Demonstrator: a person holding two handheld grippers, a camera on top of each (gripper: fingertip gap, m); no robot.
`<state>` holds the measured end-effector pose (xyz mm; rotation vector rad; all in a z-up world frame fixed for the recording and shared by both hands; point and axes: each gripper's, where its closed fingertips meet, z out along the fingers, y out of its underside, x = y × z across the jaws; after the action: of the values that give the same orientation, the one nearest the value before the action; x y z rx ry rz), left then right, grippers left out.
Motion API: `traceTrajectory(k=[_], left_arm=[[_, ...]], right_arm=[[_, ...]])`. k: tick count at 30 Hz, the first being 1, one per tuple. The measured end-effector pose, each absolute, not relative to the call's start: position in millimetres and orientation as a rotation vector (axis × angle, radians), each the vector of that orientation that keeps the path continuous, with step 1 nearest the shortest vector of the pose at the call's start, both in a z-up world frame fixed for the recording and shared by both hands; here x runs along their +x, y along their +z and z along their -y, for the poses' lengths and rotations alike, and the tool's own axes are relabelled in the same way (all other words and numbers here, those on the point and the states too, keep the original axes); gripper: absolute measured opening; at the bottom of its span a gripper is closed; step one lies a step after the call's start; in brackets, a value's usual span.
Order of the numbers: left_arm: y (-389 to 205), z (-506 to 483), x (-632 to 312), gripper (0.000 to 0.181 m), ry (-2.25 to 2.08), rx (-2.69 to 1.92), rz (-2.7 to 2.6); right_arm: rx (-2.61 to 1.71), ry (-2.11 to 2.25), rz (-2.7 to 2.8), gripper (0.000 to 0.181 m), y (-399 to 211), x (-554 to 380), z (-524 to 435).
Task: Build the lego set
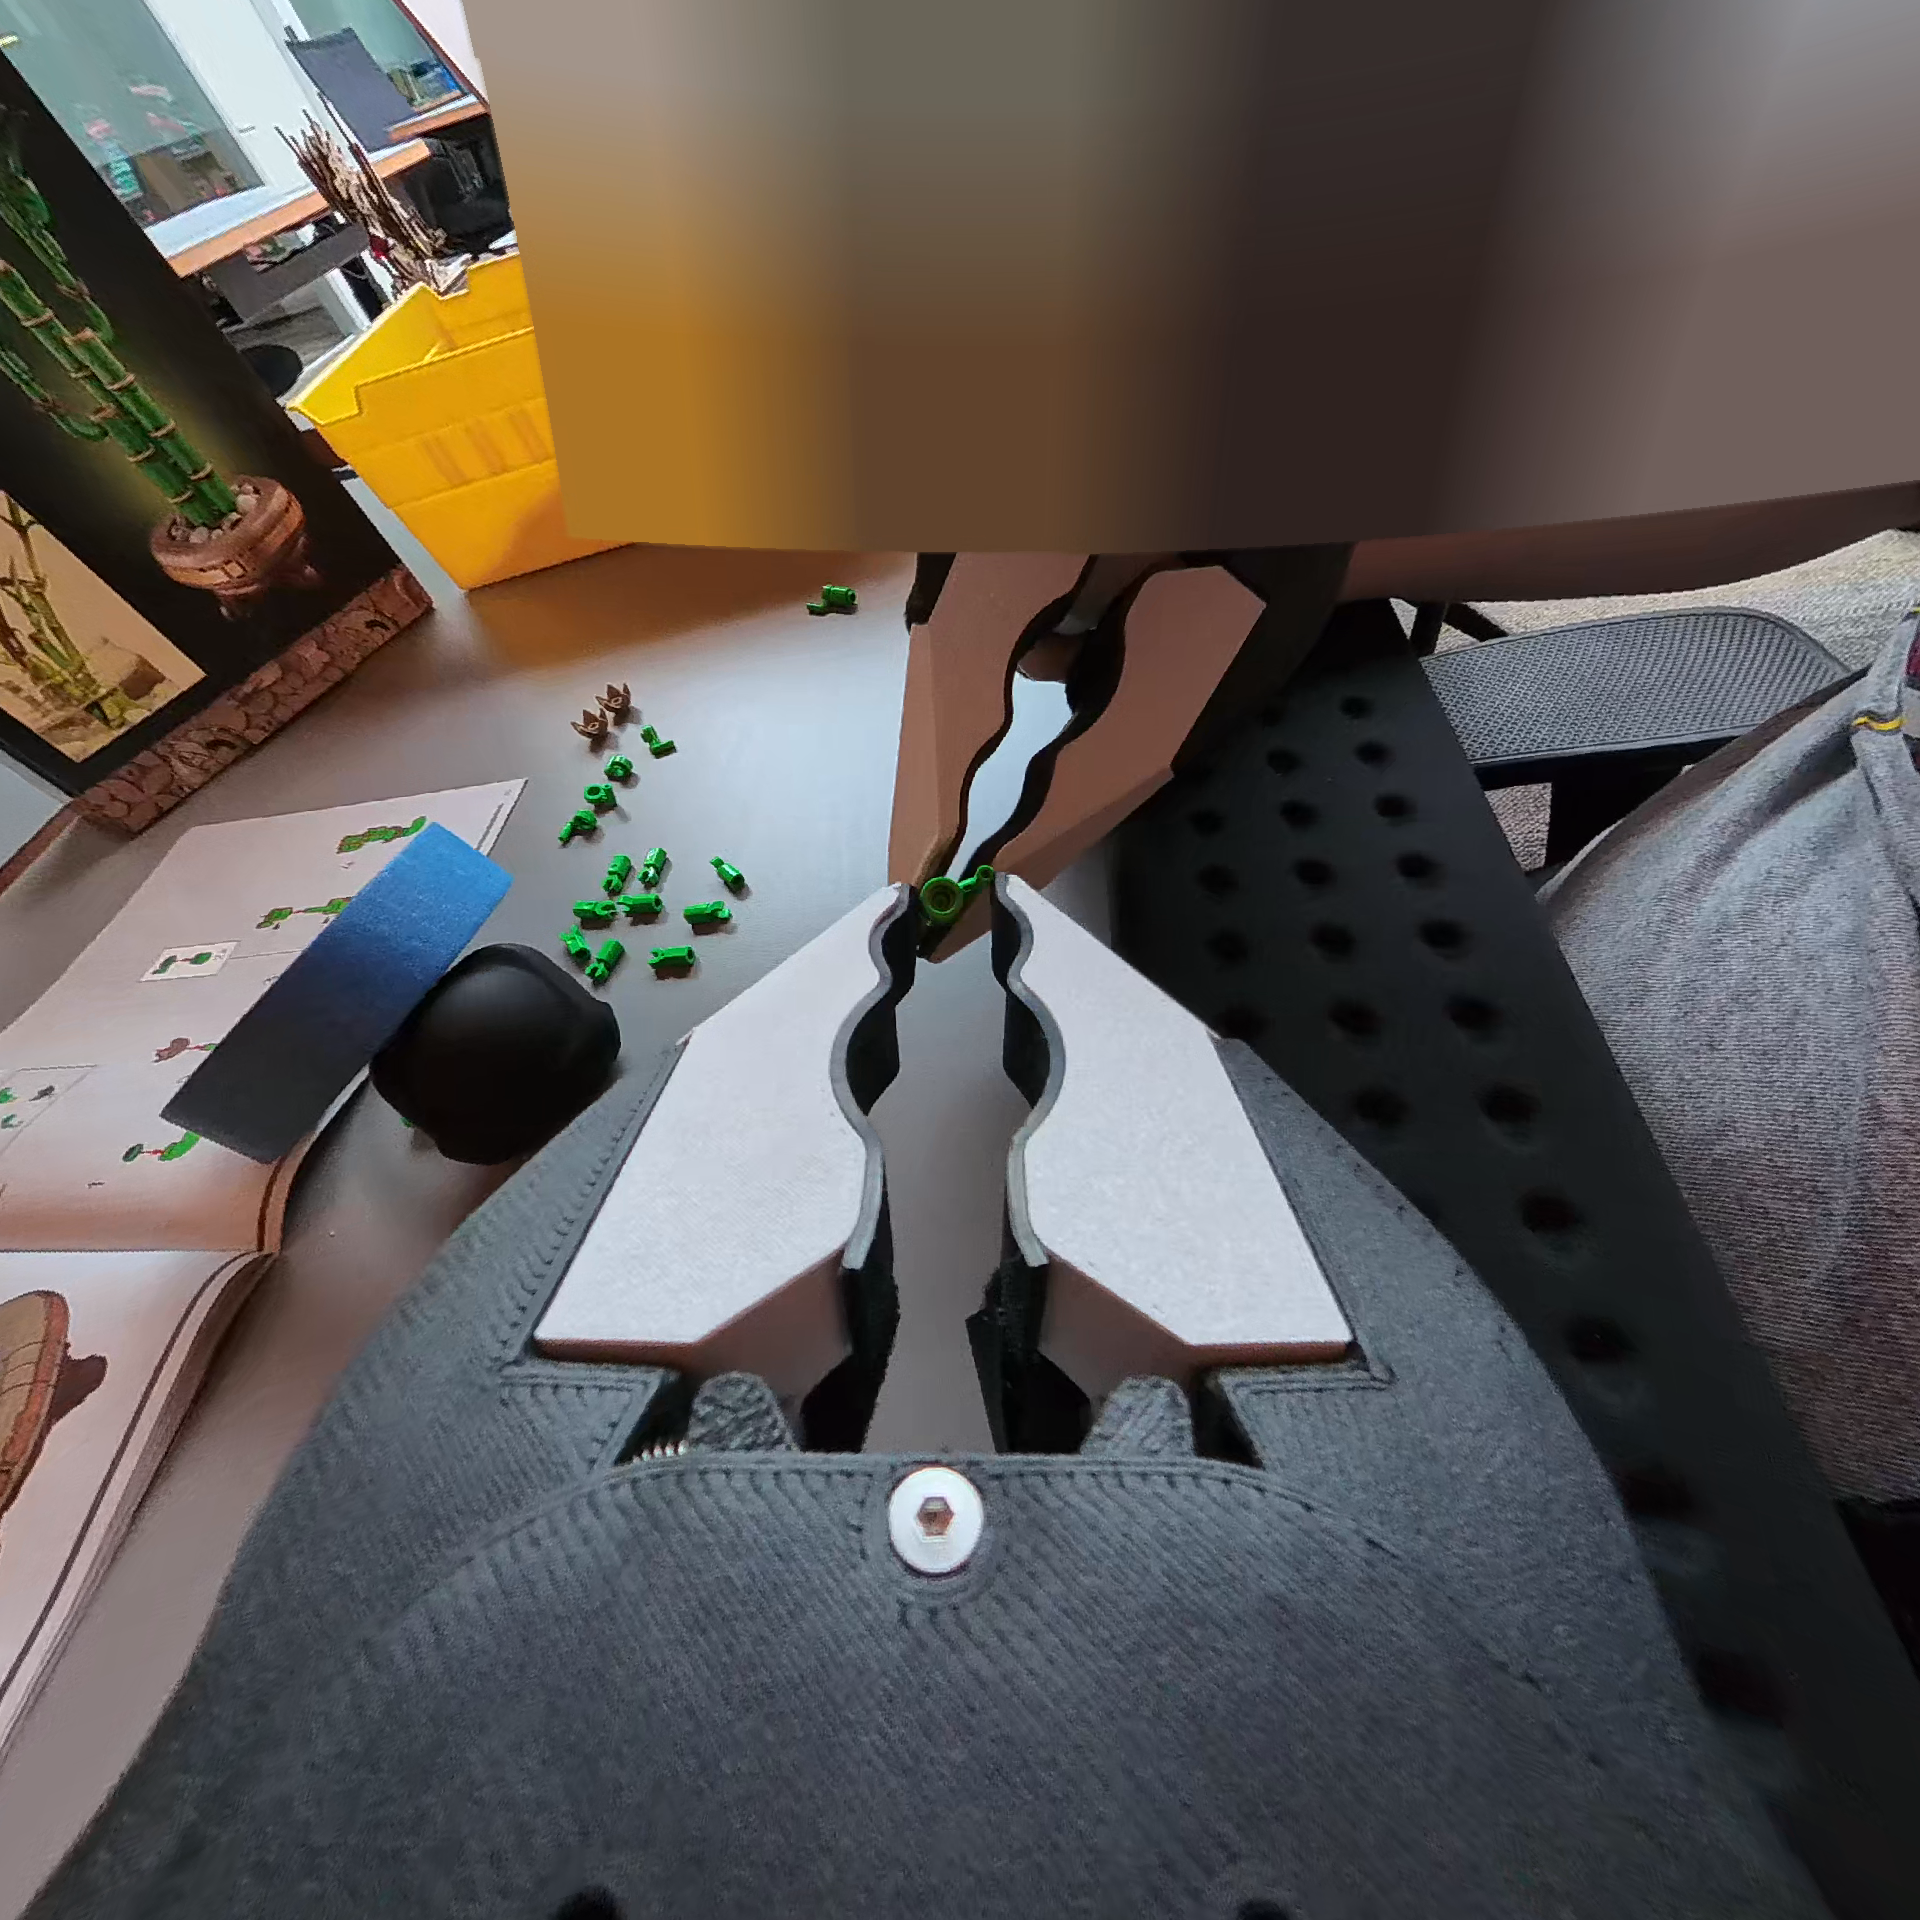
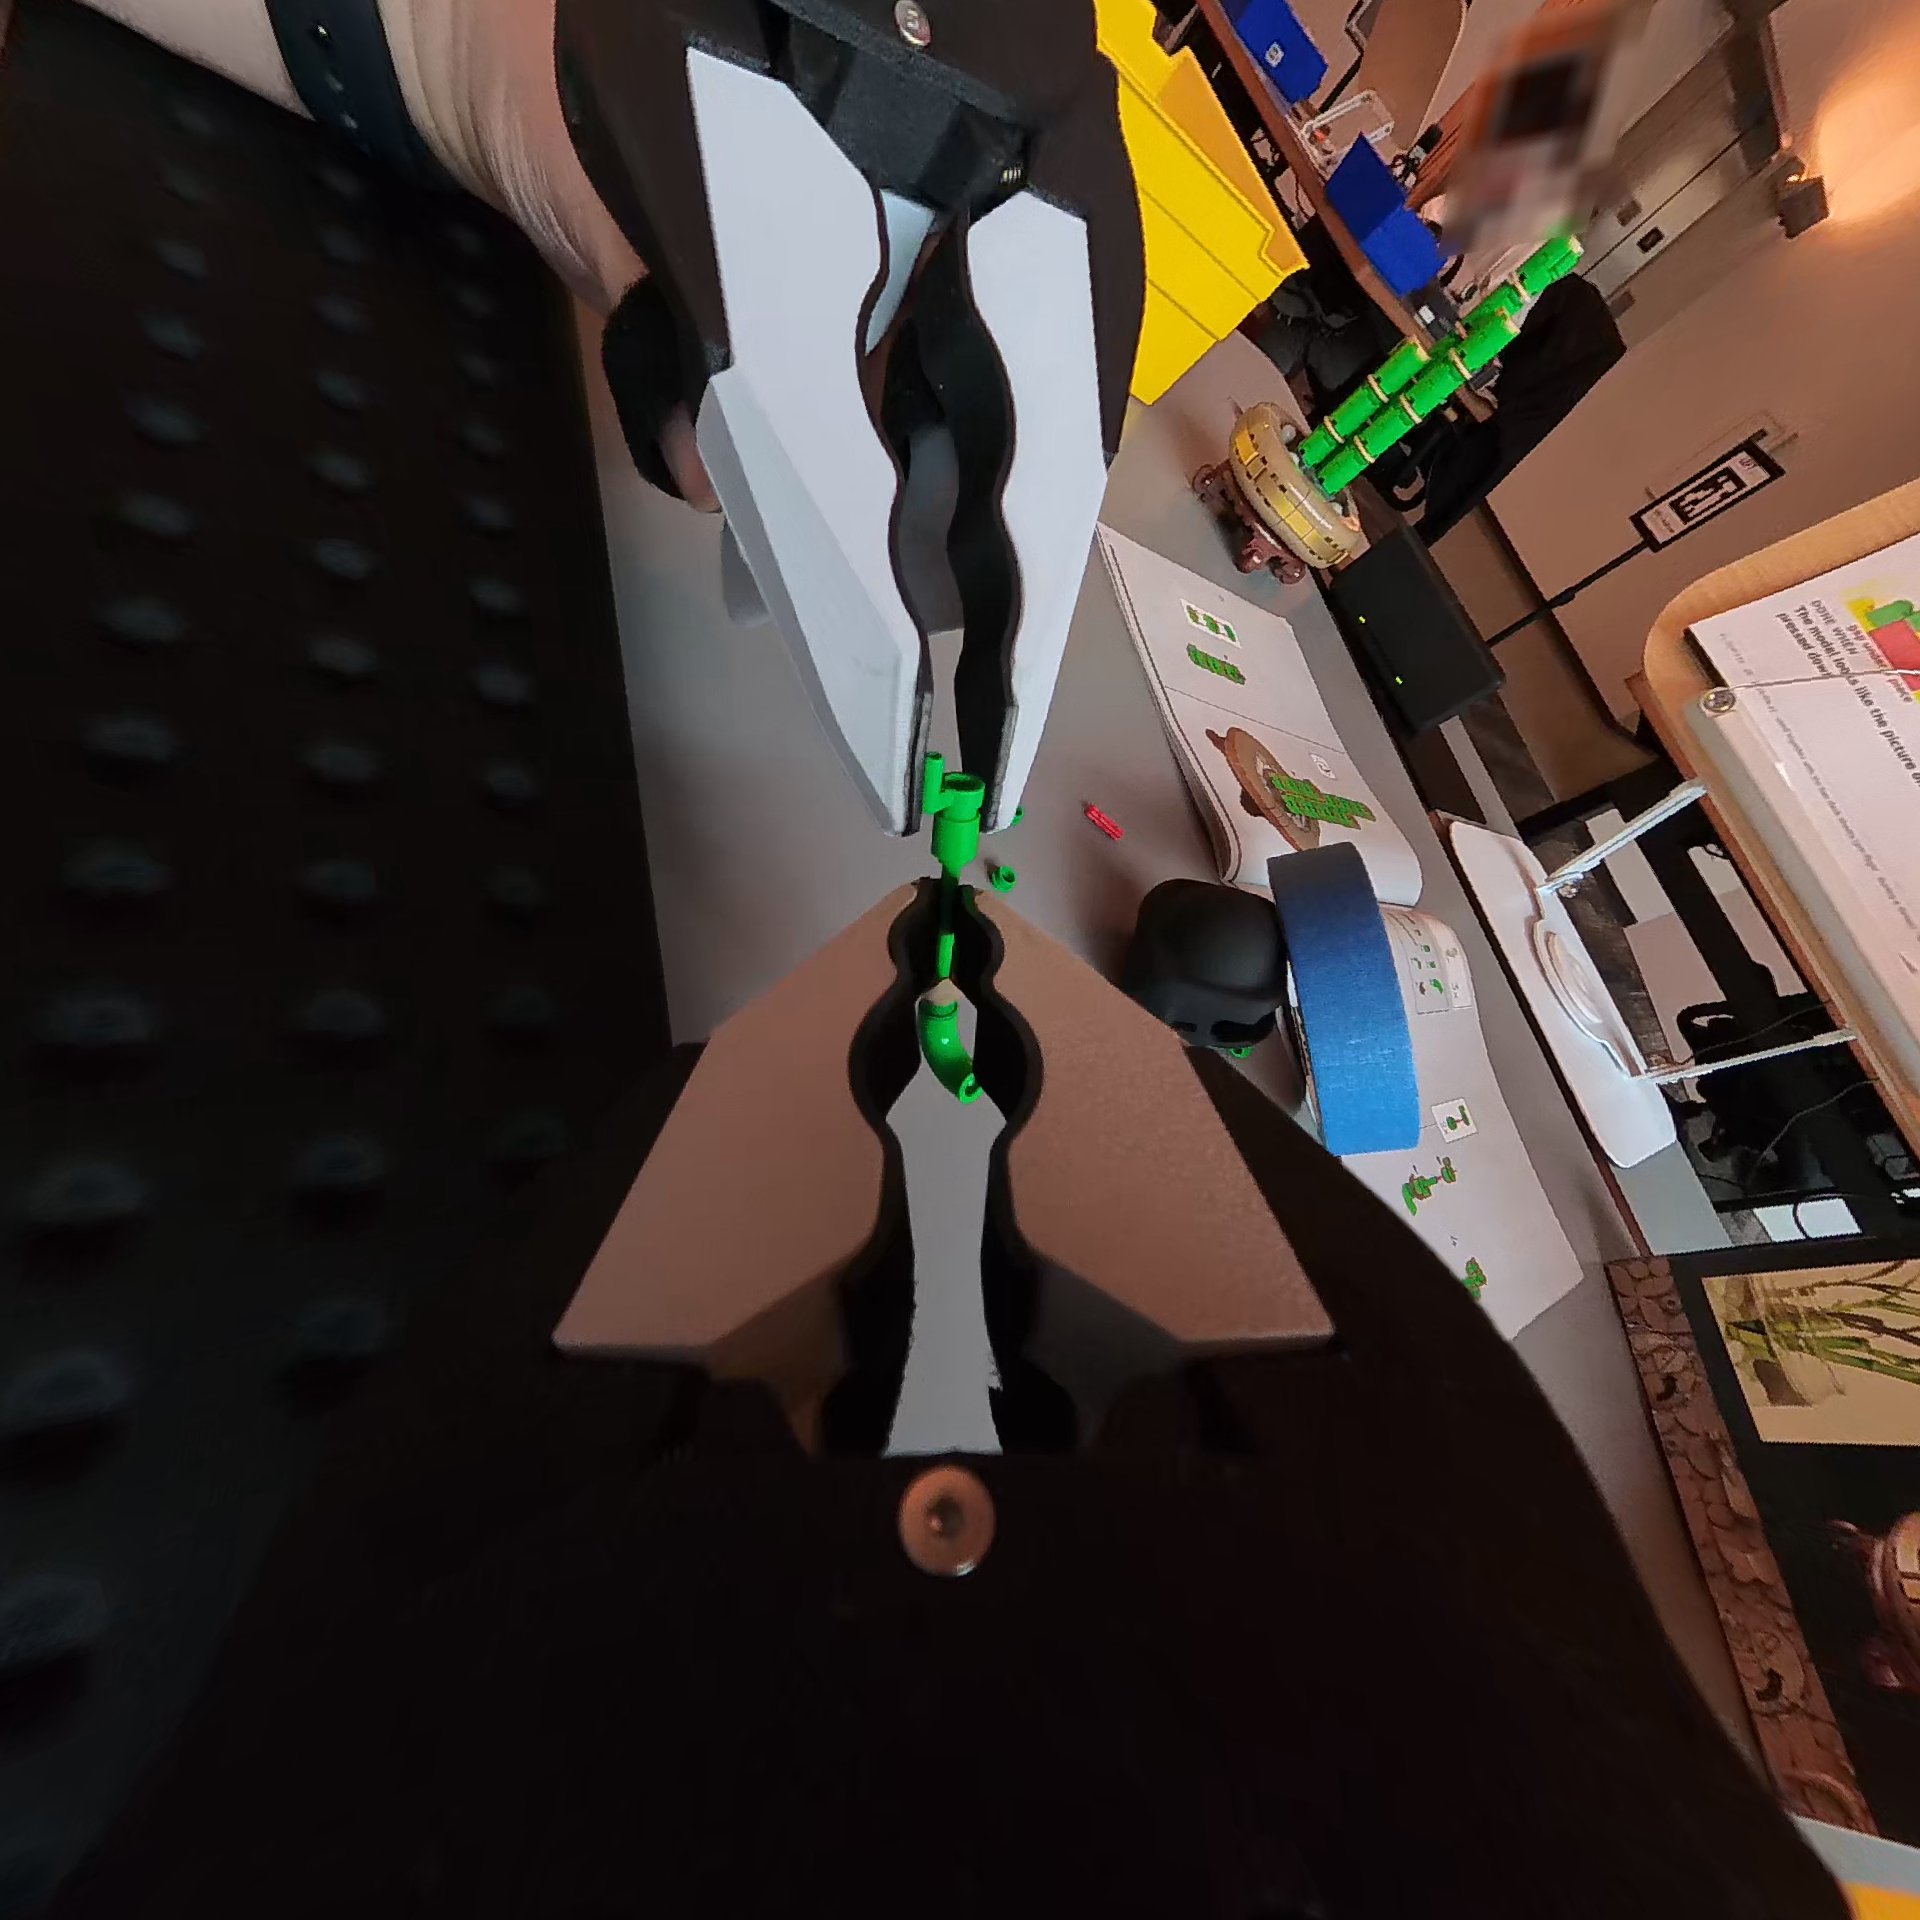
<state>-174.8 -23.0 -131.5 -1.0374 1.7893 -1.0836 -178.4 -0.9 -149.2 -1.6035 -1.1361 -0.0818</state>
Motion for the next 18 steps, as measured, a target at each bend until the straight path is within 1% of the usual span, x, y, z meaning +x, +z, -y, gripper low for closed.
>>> traceTrajectory(k=[5, 7, 8, 18], left_arm=[[-128, 17, -174, 0.011, -1.084, -1.054, -1.751], [-123, 14, -174, 0.010, -1.118, -1.074, -1.720], [-122, 12, -174, 0.010, -1.128, -1.086, -1.708], [-117, 4, -175, 0.010, -1.192, -1.154, -1.649]], right_arm=[[-1.590, -0.099, 1.111, 0.001, -147, -176, -4], [-1.580, -0.140, 1.085, 0.010, -144, -172, -7], [-1.570, -0.156, 1.071, 0.011, -141, -171, -8], [-1.538, -0.179, 1.062, 0.009, -135, -171, -7]])
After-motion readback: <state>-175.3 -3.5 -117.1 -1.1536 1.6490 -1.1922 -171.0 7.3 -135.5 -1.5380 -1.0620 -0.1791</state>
